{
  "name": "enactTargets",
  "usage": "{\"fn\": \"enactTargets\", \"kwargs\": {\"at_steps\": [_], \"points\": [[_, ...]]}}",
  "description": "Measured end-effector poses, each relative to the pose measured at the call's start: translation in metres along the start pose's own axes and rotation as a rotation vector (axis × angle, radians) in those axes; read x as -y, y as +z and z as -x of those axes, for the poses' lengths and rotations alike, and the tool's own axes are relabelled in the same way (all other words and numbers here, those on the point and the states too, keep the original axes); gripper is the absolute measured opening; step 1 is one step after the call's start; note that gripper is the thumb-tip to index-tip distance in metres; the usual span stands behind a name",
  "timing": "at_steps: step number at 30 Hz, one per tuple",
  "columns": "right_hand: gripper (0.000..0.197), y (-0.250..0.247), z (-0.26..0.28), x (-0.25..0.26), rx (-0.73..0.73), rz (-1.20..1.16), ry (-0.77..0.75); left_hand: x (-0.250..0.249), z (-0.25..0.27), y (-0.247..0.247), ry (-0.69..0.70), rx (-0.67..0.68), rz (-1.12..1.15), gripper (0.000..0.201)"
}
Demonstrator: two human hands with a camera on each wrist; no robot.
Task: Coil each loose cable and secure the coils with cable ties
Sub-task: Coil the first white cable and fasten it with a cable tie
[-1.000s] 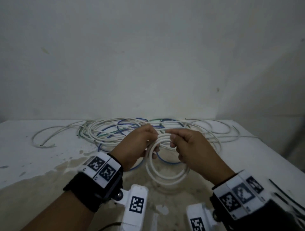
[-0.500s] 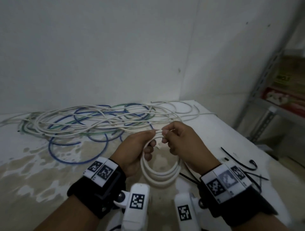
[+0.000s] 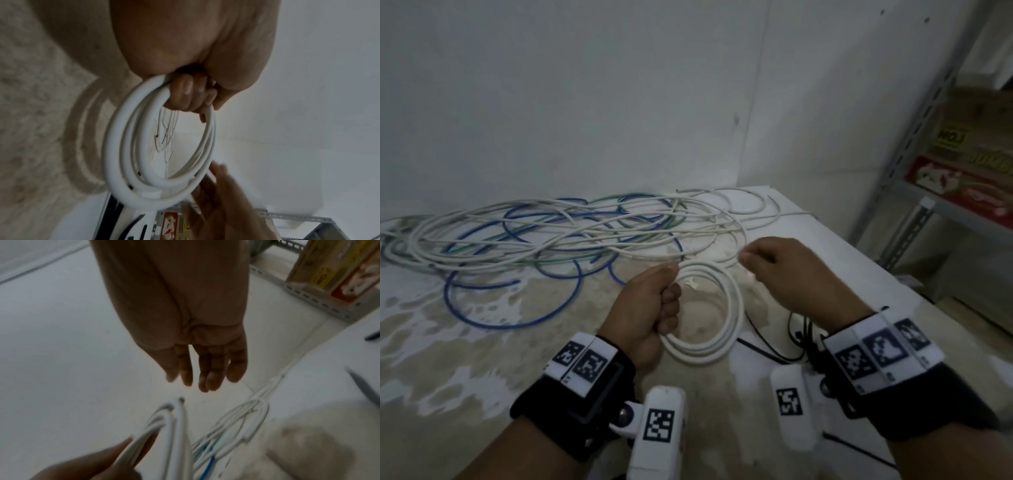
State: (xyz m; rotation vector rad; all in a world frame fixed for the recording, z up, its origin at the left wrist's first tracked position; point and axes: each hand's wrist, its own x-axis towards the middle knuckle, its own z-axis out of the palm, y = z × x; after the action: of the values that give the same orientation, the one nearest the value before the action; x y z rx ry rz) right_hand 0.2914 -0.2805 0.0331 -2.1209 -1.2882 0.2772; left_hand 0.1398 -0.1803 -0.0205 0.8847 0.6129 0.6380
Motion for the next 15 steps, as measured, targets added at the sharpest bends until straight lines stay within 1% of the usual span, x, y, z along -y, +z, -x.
{"fn": "enactTargets", "kwargs": {"at_steps": [1, 2, 4, 5, 6, 8, 9, 13, 15], "points": [[0.018, -0.009, 0.002, -0.002, 0.040, 0.096, 0.010, -0.001, -0.002, -0.004, 0.017, -0.025, 0.024, 0.017], [0.017, -0.016, 0.005, -0.004, 0.120, 0.164, 0.030, -0.003, -0.004, -0.007, 0.036, -0.049, 0.052, 0.019], [0.012, -0.019, 0.015, -0.002, 0.342, 0.296, 0.075, -0.004, -0.007, -0.012, 0.064, -0.087, 0.103, 0.017], [0.013, -0.015, 0.019, 0.000, 0.437, 0.388, 0.091, -0.004, -0.007, -0.014, 0.073, -0.101, 0.118, 0.016], [0.018, -0.009, 0.021, 0.000, 0.498, 0.497, 0.098, -0.004, -0.007, -0.015, 0.080, -0.110, 0.126, 0.016], [0.029, 0.003, 0.023, -0.003, 0.551, 0.671, 0.107, -0.002, -0.006, -0.016, 0.086, -0.113, 0.137, 0.016], [0.029, 0.007, 0.022, -0.006, 0.552, 0.720, 0.105, -0.002, -0.006, -0.017, 0.084, -0.110, 0.145, 0.017], [0.030, 0.017, 0.021, -0.010, 0.550, 0.870, 0.095, -0.001, -0.003, -0.019, 0.072, -0.077, 0.184, 0.020], [0.022, 0.019, 0.020, -0.008, 0.559, 0.883, 0.091, -0.001, -0.002, -0.020, 0.059, -0.065, 0.186, 0.021]]}}
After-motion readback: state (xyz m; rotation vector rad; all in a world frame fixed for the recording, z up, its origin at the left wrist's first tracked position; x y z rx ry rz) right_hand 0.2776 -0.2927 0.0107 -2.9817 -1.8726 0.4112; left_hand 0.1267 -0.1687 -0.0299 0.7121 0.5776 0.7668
